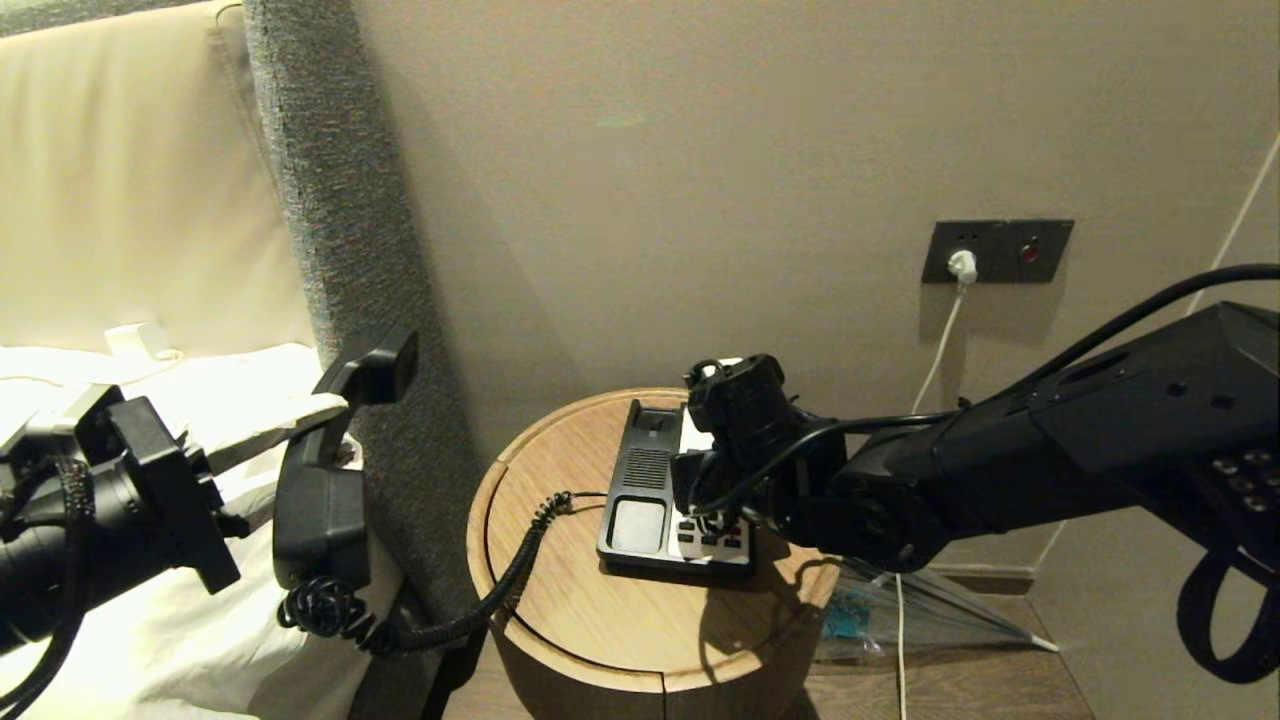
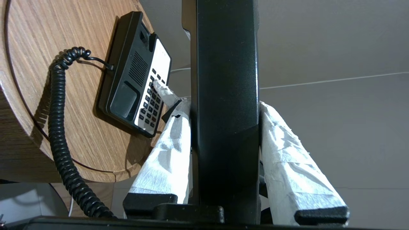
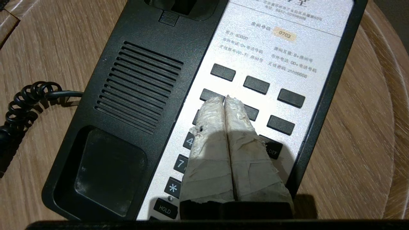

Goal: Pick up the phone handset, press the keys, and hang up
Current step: Dial the number

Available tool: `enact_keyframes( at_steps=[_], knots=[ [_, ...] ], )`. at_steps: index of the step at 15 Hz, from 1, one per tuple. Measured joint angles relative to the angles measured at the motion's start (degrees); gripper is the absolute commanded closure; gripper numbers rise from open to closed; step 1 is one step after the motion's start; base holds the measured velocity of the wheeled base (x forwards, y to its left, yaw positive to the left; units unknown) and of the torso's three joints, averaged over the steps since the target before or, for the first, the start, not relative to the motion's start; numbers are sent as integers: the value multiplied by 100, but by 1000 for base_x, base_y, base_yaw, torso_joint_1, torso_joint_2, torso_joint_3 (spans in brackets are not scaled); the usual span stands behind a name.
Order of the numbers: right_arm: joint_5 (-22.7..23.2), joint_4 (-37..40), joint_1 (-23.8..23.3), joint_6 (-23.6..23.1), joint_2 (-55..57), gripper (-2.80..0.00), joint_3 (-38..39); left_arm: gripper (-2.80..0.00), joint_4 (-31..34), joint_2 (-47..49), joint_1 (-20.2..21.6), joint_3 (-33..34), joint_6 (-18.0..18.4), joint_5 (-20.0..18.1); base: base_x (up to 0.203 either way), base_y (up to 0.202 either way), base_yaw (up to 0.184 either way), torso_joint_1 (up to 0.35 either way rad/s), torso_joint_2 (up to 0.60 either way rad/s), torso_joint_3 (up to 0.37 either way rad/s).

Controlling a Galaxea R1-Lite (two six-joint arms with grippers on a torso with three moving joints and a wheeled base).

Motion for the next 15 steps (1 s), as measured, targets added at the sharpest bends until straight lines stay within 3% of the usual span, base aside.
enact_keyframes(
  at_steps=[15],
  knots=[
    [6,46,2,8,19,0,-11,0,-2,112,-1,-7,9,-8,0,0,0,0,0,0]
  ],
)
